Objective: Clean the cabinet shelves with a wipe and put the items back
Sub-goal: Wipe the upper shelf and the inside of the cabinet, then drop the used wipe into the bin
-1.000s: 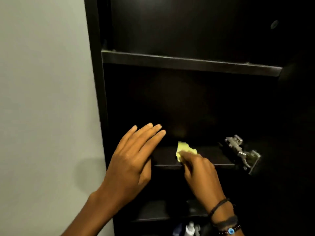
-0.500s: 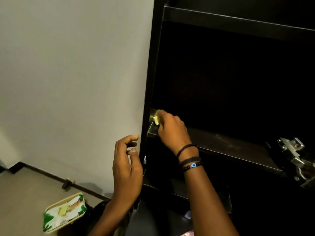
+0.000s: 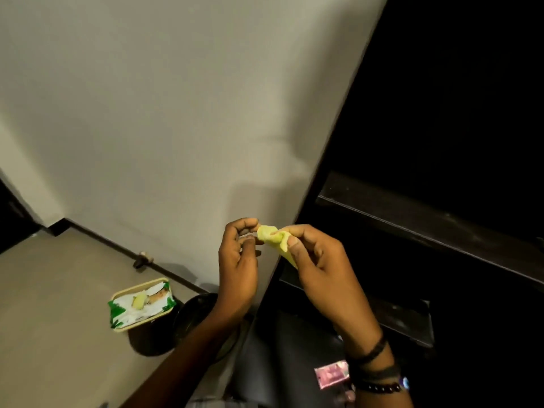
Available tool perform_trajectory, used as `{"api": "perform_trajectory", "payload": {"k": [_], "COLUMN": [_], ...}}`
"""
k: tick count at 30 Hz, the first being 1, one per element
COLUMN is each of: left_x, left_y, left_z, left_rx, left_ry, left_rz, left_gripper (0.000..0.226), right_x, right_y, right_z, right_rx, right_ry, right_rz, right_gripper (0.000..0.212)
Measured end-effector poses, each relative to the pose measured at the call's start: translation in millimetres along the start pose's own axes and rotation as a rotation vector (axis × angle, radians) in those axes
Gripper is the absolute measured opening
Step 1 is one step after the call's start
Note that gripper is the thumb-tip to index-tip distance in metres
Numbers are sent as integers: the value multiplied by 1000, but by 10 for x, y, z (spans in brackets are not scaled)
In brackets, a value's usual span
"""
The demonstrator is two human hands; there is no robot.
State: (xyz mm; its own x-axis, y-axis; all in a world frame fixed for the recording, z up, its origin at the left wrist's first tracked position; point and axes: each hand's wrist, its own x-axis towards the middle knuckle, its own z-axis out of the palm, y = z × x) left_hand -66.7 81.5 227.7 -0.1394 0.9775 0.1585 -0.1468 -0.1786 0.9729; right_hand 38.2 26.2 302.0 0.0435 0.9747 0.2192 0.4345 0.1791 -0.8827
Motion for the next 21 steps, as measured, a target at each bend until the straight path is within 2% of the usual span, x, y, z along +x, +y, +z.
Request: {"api": "perform_trajectory", "payload": {"k": [2,6,8,11,13,15,21], "left_x": [98,250,312,365,352,328,271], "left_y": [-185,-643,-878,-1164,-1301,-1419,-1518], "left_z": [-149,-575,-832,-1195,-1409,-1602,-1999], "left_rx": [-38,-28,28,99,234,317,329], "left_ry": [18,89,54,-82,-99,-96,-142], "left_rz": [-148,-583,-747,-939,-972,-941,-922], "left_gripper": [27,18,16,27,18,19,23], "right_x": [120,273,277,260,225,198,237], "right_y": [245,928,1216,1556,1838,2072,2625], "right_z": [285,882,1173,1608,1934,2219,2668], "right_rx": [121,353,368,274,222,135,-58], "right_ry": [37,133,178,225,195,168,44], "right_rz": [129,494,603,697,779,852,880], "right_gripper": [22,20,21,21,26,28,16]}}
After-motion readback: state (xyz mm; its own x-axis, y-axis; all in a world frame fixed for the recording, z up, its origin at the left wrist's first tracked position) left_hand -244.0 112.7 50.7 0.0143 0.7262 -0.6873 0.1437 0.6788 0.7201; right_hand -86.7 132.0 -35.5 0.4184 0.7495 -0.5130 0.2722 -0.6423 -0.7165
